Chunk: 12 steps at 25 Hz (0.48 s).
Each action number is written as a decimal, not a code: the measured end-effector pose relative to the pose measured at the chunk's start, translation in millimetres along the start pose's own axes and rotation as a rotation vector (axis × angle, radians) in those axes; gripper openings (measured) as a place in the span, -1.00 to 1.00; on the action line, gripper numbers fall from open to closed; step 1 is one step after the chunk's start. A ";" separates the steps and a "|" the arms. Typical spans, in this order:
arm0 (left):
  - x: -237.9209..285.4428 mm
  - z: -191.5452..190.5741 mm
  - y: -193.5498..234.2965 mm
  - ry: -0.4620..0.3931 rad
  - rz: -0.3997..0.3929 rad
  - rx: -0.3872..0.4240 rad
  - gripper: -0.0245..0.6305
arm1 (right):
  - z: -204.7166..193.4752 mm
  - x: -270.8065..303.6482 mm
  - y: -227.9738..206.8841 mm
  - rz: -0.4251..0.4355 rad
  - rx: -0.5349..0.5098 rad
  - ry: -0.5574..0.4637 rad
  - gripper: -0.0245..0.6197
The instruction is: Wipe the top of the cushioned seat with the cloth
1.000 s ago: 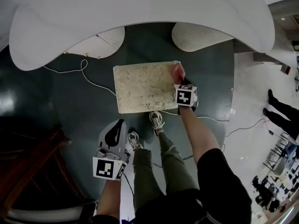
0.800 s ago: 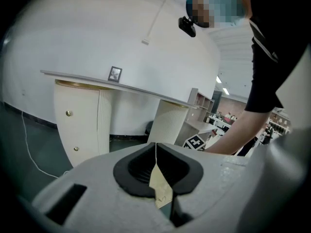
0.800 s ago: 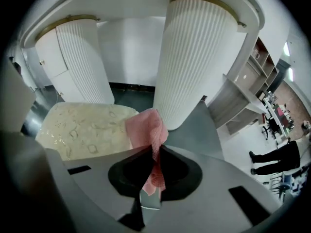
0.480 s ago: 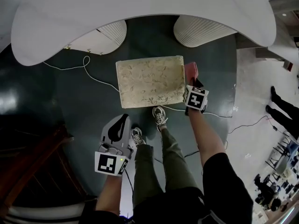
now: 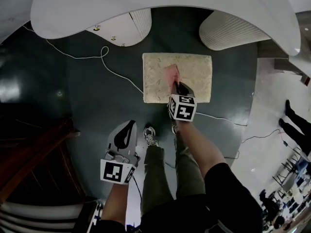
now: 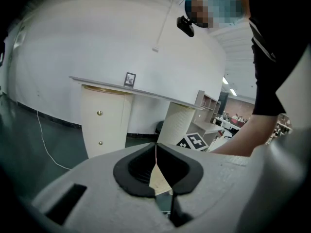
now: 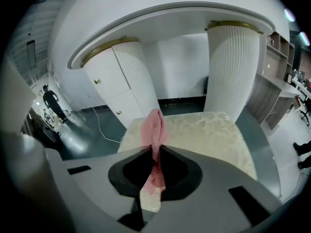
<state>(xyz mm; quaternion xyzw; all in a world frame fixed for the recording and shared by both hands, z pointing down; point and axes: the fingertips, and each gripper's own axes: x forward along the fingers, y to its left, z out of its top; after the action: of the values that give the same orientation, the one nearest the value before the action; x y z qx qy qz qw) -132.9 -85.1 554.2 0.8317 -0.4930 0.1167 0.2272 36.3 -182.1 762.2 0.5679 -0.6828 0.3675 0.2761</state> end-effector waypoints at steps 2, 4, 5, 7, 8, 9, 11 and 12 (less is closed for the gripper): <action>-15.5 -7.6 11.0 0.006 0.021 -0.006 -0.86 | -9.4 8.2 37.6 0.047 0.004 0.013 -0.81; -28.8 -12.8 20.0 0.008 0.038 -0.011 -0.86 | -15.8 15.3 69.7 0.082 0.000 0.024 -0.81; -34.5 -14.7 23.9 0.009 0.046 -0.013 -0.86 | -18.1 18.9 83.1 0.095 -0.005 0.029 -0.81; -43.6 -18.1 30.5 0.010 0.057 -0.013 -0.86 | -22.1 27.1 104.0 0.112 -0.017 0.039 -0.81; -47.1 -19.7 33.2 0.010 0.061 -0.012 -0.86 | -23.8 31.5 111.4 0.115 -0.023 0.045 -0.81; -50.0 -21.2 35.8 0.011 0.064 -0.011 -0.86 | -25.5 35.7 117.2 0.115 -0.032 0.051 -0.81; -54.4 -23.0 40.0 0.013 0.071 -0.012 -0.86 | -28.6 43.1 124.4 0.110 -0.051 0.066 -0.81; -55.7 -23.1 41.5 0.012 0.073 -0.013 -0.86 | -29.8 45.8 125.9 0.105 -0.061 0.073 -0.81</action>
<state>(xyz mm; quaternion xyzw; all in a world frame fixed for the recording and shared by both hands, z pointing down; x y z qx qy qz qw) -195.6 -48.0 562.0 0.8110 -0.5224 0.1267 0.2310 -97.4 -173.3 792.1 0.5088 -0.7121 0.3808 0.2983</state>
